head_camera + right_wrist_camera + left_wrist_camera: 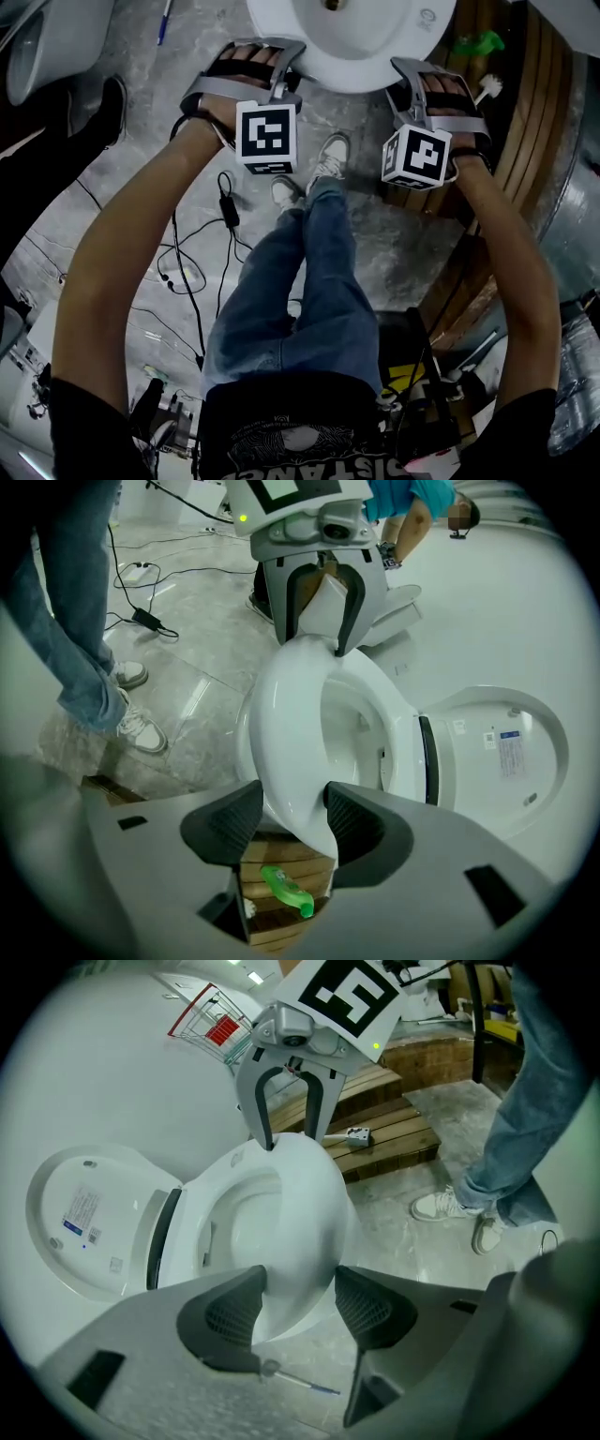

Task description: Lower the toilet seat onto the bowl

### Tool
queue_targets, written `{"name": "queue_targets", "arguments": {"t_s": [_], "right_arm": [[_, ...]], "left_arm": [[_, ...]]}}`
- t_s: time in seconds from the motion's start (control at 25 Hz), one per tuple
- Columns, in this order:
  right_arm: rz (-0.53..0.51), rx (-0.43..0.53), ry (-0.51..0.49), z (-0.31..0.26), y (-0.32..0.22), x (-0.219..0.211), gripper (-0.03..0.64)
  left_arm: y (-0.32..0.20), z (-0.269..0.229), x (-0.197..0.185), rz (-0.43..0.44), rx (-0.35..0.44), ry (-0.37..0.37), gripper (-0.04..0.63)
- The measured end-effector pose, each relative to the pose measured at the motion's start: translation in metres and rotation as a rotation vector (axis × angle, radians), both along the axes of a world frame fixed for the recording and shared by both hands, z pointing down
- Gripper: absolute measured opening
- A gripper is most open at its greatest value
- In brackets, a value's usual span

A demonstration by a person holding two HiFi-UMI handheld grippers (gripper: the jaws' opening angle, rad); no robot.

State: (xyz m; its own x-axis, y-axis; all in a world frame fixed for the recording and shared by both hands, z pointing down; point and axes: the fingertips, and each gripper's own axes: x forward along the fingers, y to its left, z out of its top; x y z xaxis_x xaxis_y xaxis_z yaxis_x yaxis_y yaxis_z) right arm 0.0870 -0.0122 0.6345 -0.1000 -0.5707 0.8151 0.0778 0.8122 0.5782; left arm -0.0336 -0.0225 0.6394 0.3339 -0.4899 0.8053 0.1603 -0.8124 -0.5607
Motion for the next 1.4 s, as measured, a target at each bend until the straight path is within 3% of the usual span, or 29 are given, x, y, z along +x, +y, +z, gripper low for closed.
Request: {"name": "queue_targets", "arguments": {"t_s": [0.4, 1.0, 1.24, 1.4], "right_arm": [[-0.009, -0.052, 0.014, 0.022, -0.001, 0.002, 0.218], [0.107, -0.228, -0.075, 0.027, -0.001, -0.002, 0.219], [0.209, -0.258, -0.174, 0.012, 0.005, -0.006, 0.218], [0.343, -0.270, -0.308, -0.008, 0.005, -0.010, 0.212]], "left_arm": [[-0.002, 0.023, 0.002, -0.009, -0.037, -0.049, 0.238], [-0.002, 0.034, 0.003, -0.054, -0.153, -0.093, 0.235], [0.004, 0.017, 0.009, -0.084, -0.183, -0.036, 0.235], [0.004, -0.008, 0.016, -0.148, -0.209, 0.042, 0.221]]}}
